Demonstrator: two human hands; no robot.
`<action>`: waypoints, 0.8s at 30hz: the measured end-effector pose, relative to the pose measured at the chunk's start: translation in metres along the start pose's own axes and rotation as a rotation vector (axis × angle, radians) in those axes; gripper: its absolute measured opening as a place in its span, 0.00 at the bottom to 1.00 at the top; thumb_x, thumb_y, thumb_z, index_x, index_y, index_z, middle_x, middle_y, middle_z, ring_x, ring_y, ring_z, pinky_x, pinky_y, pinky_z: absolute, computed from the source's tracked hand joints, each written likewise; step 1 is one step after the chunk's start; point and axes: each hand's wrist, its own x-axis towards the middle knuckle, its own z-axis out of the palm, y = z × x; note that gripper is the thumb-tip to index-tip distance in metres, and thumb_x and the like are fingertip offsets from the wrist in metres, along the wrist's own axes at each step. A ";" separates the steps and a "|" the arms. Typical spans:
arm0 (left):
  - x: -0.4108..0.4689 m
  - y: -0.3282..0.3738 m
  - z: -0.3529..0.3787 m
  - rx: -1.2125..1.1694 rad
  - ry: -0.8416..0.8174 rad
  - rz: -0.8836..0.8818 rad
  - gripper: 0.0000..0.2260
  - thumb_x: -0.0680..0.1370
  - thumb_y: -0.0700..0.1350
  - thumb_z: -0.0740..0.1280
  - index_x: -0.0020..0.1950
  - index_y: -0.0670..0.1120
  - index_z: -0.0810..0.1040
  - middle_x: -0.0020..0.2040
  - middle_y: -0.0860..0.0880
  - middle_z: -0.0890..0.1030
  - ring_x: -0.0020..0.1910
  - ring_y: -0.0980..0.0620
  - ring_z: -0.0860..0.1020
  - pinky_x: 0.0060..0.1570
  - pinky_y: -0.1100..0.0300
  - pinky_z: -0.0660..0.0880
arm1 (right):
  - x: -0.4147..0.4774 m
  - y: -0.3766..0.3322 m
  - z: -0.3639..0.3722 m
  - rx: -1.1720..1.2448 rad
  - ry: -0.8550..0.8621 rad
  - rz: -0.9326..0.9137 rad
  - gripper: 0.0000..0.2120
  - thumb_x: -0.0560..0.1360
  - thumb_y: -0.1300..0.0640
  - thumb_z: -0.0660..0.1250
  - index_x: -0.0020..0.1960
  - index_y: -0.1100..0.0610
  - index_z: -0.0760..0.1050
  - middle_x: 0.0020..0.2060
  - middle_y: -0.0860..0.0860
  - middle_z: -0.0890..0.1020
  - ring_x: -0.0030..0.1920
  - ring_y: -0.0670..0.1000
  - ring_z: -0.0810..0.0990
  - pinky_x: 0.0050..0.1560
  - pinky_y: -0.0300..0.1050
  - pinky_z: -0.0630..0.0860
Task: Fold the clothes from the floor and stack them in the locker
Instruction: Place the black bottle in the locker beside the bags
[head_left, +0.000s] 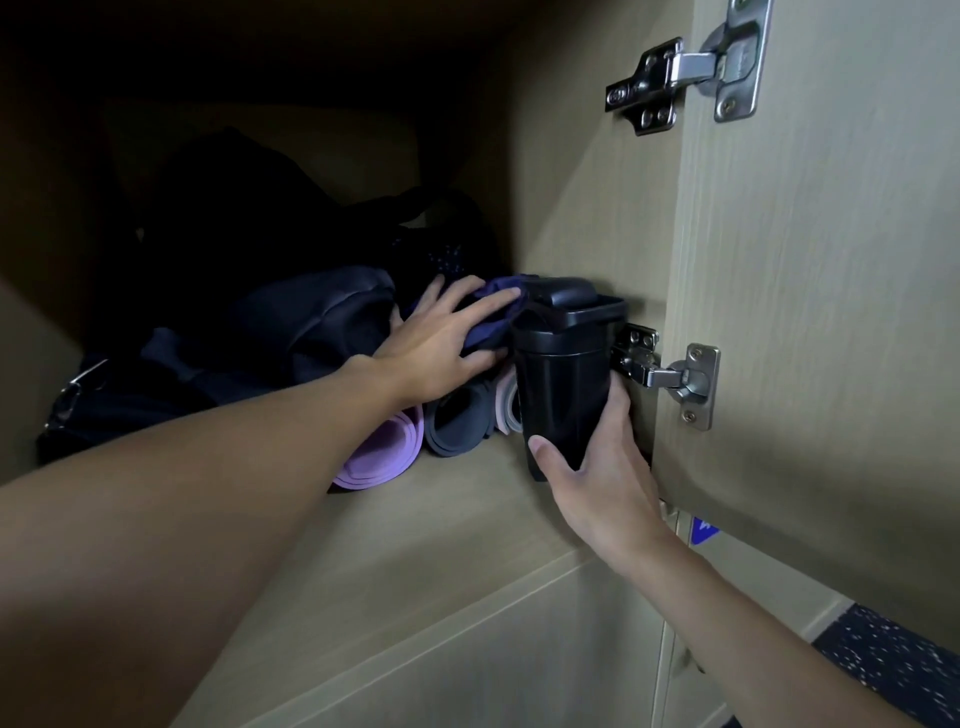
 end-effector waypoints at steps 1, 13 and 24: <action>0.003 -0.006 0.003 0.006 0.004 -0.024 0.30 0.78 0.63 0.62 0.78 0.68 0.54 0.79 0.56 0.55 0.79 0.41 0.50 0.69 0.28 0.57 | 0.002 0.001 0.001 0.004 -0.009 0.001 0.44 0.75 0.47 0.69 0.79 0.44 0.42 0.74 0.45 0.65 0.70 0.52 0.71 0.64 0.52 0.72; -0.011 0.002 0.000 -0.069 -0.014 -0.119 0.33 0.79 0.61 0.64 0.79 0.65 0.51 0.82 0.55 0.44 0.81 0.42 0.45 0.74 0.33 0.51 | 0.032 0.009 0.013 0.180 -0.106 0.079 0.40 0.73 0.52 0.73 0.75 0.45 0.51 0.67 0.44 0.73 0.67 0.49 0.72 0.68 0.54 0.71; -0.056 0.036 -0.011 -0.149 -0.003 -0.059 0.37 0.78 0.60 0.66 0.81 0.59 0.49 0.83 0.51 0.47 0.81 0.49 0.45 0.78 0.42 0.48 | 0.010 -0.001 0.002 -0.016 -0.040 0.101 0.38 0.72 0.46 0.74 0.73 0.56 0.58 0.66 0.55 0.76 0.65 0.58 0.75 0.60 0.53 0.73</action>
